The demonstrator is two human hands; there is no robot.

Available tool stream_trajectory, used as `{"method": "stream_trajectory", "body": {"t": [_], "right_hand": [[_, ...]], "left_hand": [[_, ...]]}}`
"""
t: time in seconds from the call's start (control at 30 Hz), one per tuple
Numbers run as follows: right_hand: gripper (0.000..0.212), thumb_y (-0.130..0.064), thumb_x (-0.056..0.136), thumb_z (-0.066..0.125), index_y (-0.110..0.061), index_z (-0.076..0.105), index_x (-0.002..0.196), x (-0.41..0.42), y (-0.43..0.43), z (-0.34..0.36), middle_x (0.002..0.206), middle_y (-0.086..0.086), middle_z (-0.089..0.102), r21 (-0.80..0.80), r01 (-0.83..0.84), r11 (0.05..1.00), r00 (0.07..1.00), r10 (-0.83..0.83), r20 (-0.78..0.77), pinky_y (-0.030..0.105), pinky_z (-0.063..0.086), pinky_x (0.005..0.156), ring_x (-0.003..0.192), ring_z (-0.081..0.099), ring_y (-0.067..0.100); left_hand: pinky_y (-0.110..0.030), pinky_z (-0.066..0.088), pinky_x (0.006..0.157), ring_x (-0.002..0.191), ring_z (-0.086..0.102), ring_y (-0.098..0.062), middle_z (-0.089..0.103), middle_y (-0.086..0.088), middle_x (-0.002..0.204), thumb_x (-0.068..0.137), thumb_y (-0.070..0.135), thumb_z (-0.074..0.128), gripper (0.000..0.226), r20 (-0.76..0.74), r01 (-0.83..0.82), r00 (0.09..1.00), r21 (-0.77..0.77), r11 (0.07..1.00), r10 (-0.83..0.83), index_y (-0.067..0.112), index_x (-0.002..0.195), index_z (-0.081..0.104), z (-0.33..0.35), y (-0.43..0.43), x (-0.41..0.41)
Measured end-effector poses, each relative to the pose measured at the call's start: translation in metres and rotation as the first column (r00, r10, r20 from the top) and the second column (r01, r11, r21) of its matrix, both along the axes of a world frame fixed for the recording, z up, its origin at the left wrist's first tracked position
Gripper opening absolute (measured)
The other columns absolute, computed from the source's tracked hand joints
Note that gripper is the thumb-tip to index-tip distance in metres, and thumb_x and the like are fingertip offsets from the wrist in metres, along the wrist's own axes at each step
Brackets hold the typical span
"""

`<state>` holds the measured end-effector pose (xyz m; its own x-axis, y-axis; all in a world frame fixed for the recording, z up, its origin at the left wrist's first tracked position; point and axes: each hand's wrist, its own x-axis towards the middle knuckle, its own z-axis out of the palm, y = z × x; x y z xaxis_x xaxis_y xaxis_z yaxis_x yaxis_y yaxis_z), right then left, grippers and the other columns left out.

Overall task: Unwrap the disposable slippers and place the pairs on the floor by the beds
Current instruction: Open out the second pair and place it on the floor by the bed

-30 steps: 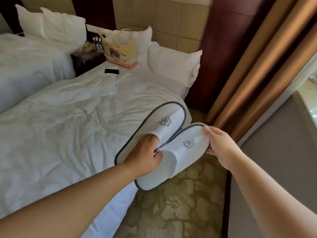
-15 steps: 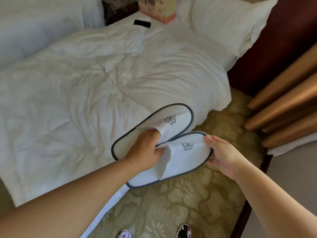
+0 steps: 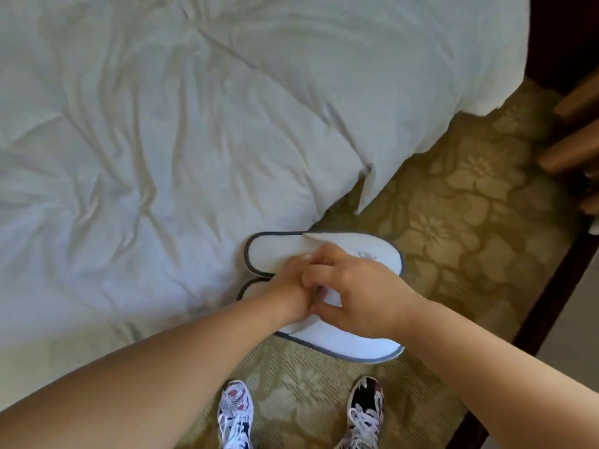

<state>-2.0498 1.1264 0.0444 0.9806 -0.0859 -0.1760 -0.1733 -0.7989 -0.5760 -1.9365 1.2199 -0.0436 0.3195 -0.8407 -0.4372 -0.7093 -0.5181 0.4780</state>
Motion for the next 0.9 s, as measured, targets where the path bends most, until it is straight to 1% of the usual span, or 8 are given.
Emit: {"method": "stream_trajectory", "body": {"t": [0.17, 0.33, 0.4, 0.5, 0.6, 0.7, 0.8, 0.9], "right_hand": [[0.021, -0.046, 0.084, 0.064, -0.038, 0.063, 0.103, -0.01, 0.005, -0.097, 0.129, -0.009, 0.043, -0.023, -0.02, 1.0, 0.945, 0.012, -0.328, 0.026, 0.041, 0.07, 0.082, 0.056, 0.013], [0.047, -0.042, 0.08, 0.06, -0.051, 0.052, 0.126, -0.014, 0.006, -0.179, 0.127, -0.011, 0.04, 0.023, -0.15, 0.988, 0.781, 0.132, -0.61, 0.026, 0.039, 0.069, 0.091, 0.055, 0.014], [0.053, -0.041, 0.082, 0.058, -0.051, 0.046, 0.133, -0.015, 0.004, -0.209, 0.126, -0.009, 0.04, -0.015, -0.221, 0.975, 0.719, 0.152, -0.678, 0.029, 0.043, 0.07, 0.094, 0.056, 0.018], [0.054, -0.035, 0.087, 0.056, -0.047, 0.043, 0.138, -0.008, 0.003, -0.253, 0.124, -0.006, 0.041, -0.079, -0.291, 0.953, 0.708, 0.159, -0.688, 0.033, 0.047, 0.073, 0.093, 0.057, 0.022], [0.052, -0.029, 0.09, 0.054, -0.044, 0.043, 0.138, 0.004, 0.0, -0.292, 0.123, -0.005, 0.04, -0.132, -0.332, 0.934, 0.723, 0.163, -0.671, 0.035, 0.048, 0.073, 0.089, 0.054, 0.021], [0.042, -0.036, 0.093, 0.053, -0.041, 0.047, 0.135, 0.014, -0.002, -0.329, 0.123, -0.003, 0.042, -0.161, -0.349, 0.923, 0.738, 0.165, -0.655, 0.034, 0.043, 0.068, 0.095, 0.056, 0.022], [0.031, -0.033, 0.098, 0.049, -0.028, 0.053, 0.129, 0.02, -0.003, -0.362, 0.123, 0.005, 0.047, -0.198, -0.376, 0.905, 0.77, 0.186, -0.61, 0.032, 0.036, 0.065, 0.09, 0.052, 0.02], [0.028, -0.03, 0.101, 0.046, -0.024, 0.054, 0.127, 0.025, 0.0, -0.39, 0.117, 0.01, 0.049, -0.204, -0.341, 0.918, 0.799, 0.168, -0.578, 0.032, 0.035, 0.067, 0.079, 0.042, 0.018]], "left_hand": [[-0.028, 0.041, 0.069, 0.091, 0.061, -0.027, 0.066, -0.008, 0.099, 0.089, 0.022, 0.056, 0.015, -0.002, 0.067, 0.998, -0.058, 0.996, -0.067, 0.016, 0.093, 0.069, -0.086, 0.023, -0.008], [-0.03, 0.037, 0.07, 0.087, 0.053, -0.028, 0.053, -0.003, 0.086, 0.085, 0.017, 0.057, 0.022, -0.024, 0.234, 0.97, -0.145, 0.961, -0.24, 0.034, 0.071, 0.06, -0.167, 0.032, -0.019], [-0.034, 0.042, 0.075, 0.091, 0.052, -0.027, 0.052, -0.002, 0.089, 0.087, 0.022, 0.056, 0.017, -0.012, 0.305, 0.95, -0.157, 0.939, -0.311, 0.034, 0.077, 0.063, -0.197, 0.029, -0.014], [-0.029, 0.039, 0.076, 0.09, 0.055, -0.026, 0.053, -0.002, 0.086, 0.086, 0.024, 0.06, 0.013, 0.018, 0.348, 0.935, -0.216, 0.912, -0.353, 0.028, 0.091, 0.072, -0.239, 0.021, 0.0], [-0.038, 0.049, 0.078, 0.09, 0.057, -0.026, 0.053, -0.002, 0.087, 0.085, 0.024, 0.059, 0.015, -0.005, 0.344, 0.936, -0.207, 0.916, -0.353, 0.024, 0.093, 0.072, -0.276, 0.013, 0.015], [-0.042, 0.049, 0.086, 0.098, 0.056, -0.025, 0.062, -0.006, 0.098, 0.084, 0.018, 0.061, 0.018, -0.011, 0.359, 0.929, -0.224, 0.906, -0.371, 0.018, 0.098, 0.072, -0.31, 0.011, 0.027], [-0.039, 0.034, 0.104, 0.125, 0.04, -0.024, 0.051, -0.005, 0.134, 0.086, 0.017, 0.064, 0.034, 0.163, 0.369, 0.927, -0.238, 0.899, -0.337, 0.02, 0.12, 0.064, -0.34, 0.019, 0.042], [-0.04, 0.032, 0.098, 0.12, 0.037, -0.024, 0.044, -0.002, 0.131, 0.091, 0.025, 0.06, 0.04, 0.341, 0.341, 0.897, -0.126, 0.932, -0.282, 0.025, 0.13, 0.054, -0.357, 0.033, 0.059]]}}
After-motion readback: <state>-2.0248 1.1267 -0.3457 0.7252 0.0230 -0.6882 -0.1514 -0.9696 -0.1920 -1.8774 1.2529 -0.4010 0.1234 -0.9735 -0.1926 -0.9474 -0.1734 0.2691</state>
